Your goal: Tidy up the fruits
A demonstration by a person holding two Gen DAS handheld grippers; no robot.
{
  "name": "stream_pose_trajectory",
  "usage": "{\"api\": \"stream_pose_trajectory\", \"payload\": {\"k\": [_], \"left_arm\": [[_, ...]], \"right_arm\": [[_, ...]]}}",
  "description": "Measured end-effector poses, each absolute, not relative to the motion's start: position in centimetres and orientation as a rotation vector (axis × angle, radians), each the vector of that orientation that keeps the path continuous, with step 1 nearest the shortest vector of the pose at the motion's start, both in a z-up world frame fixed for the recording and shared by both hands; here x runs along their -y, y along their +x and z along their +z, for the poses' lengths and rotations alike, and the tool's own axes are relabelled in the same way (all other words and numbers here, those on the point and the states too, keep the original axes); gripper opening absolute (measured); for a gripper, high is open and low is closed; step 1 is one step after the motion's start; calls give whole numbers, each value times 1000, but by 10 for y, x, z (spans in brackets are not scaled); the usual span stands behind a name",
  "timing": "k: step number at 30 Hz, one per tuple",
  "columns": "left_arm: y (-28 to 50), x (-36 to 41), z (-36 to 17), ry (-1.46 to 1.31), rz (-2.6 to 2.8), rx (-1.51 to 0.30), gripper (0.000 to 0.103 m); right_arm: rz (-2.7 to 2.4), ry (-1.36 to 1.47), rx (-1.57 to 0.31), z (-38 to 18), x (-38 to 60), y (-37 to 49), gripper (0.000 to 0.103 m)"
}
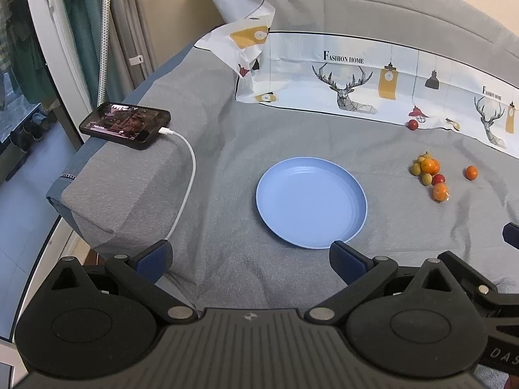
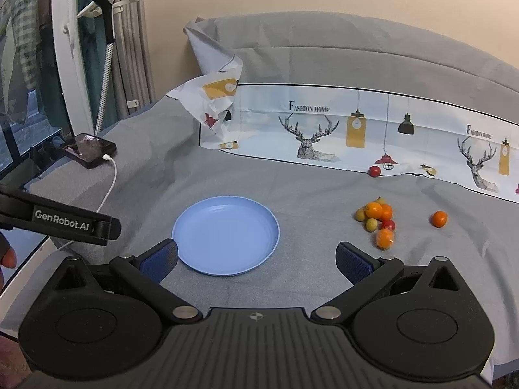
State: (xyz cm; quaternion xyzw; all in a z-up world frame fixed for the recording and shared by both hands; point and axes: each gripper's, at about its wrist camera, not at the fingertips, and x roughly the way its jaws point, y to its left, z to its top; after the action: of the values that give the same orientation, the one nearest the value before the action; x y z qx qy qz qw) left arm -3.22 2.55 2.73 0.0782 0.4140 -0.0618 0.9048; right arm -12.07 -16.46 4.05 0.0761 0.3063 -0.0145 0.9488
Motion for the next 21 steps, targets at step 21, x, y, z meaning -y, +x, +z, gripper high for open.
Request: {"api": "stream_pose_trajectory", "payload": {"k": [21], "left_arm": [[-13, 61, 15, 298, -227, -888, 103]], "right_arm": [[-228, 288, -574, 2, 239, -125, 103]]}}
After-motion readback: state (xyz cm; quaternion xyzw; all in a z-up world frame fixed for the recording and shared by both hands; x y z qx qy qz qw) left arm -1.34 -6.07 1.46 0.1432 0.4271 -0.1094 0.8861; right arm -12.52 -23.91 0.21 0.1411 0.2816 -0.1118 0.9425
